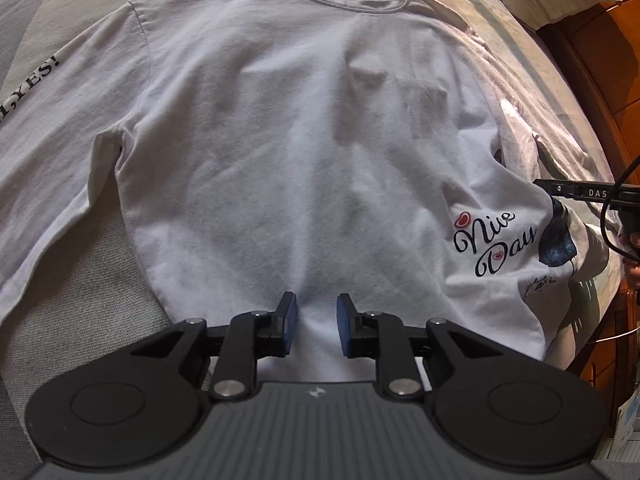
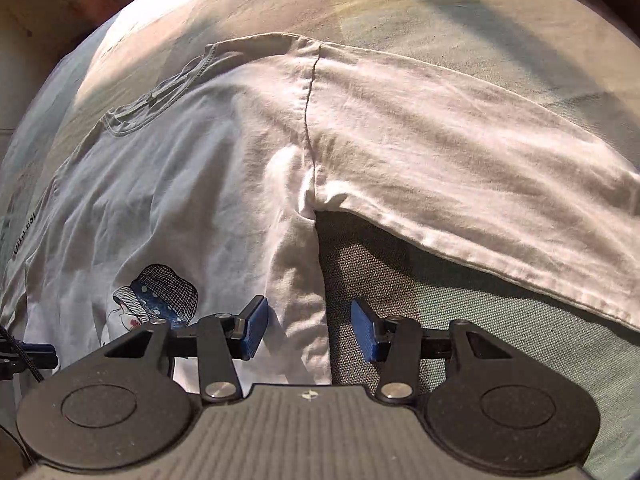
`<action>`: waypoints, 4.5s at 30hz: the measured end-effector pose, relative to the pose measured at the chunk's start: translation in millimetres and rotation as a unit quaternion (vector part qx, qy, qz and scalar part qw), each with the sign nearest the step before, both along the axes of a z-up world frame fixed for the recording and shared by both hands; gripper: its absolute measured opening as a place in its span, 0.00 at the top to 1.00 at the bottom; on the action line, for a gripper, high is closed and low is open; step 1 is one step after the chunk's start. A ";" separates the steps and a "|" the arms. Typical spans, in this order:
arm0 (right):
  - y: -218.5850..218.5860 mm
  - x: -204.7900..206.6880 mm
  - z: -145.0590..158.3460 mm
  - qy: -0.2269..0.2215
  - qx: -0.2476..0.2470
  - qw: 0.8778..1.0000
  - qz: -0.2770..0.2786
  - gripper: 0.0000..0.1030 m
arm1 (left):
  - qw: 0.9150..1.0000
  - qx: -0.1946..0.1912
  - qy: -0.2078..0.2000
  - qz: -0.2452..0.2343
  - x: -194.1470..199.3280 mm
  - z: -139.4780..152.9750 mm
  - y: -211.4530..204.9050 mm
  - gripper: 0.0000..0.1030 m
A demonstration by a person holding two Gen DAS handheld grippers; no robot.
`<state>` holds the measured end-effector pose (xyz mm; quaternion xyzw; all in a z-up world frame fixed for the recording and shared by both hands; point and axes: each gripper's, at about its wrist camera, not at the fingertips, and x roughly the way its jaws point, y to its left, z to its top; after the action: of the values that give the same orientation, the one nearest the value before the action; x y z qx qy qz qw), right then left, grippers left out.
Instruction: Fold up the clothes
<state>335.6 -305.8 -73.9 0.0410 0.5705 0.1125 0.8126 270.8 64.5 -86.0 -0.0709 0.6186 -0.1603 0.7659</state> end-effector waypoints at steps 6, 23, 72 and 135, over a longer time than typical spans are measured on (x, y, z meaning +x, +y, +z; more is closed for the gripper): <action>-1.9 8.0 9.3 -0.010 -0.058 0.998 0.021 0.96 | 0.999 0.027 -0.016 -0.039 4.4 9.6 -7.6 0.80; 71.6 -48.7 6.4 0.063 -0.018 0.988 0.142 0.55 | 0.984 0.115 -0.011 -0.136 -7.4 3.9 -23.0 0.74; 63.6 -27.3 37.0 0.004 -0.033 0.996 0.087 0.44 | 0.953 0.199 -0.125 0.191 132.6 10.2 133.0 0.52; 22.6 157.7 -27.1 -0.044 -0.103 0.970 -0.217 0.00 | 0.973 0.147 -0.104 0.146 119.6 1.3 106.4 0.17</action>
<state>493.4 -283.2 -101.0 0.0748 0.5205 -0.1241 0.8415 390.4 170.9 -84.7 -0.0302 0.5352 0.0393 0.8432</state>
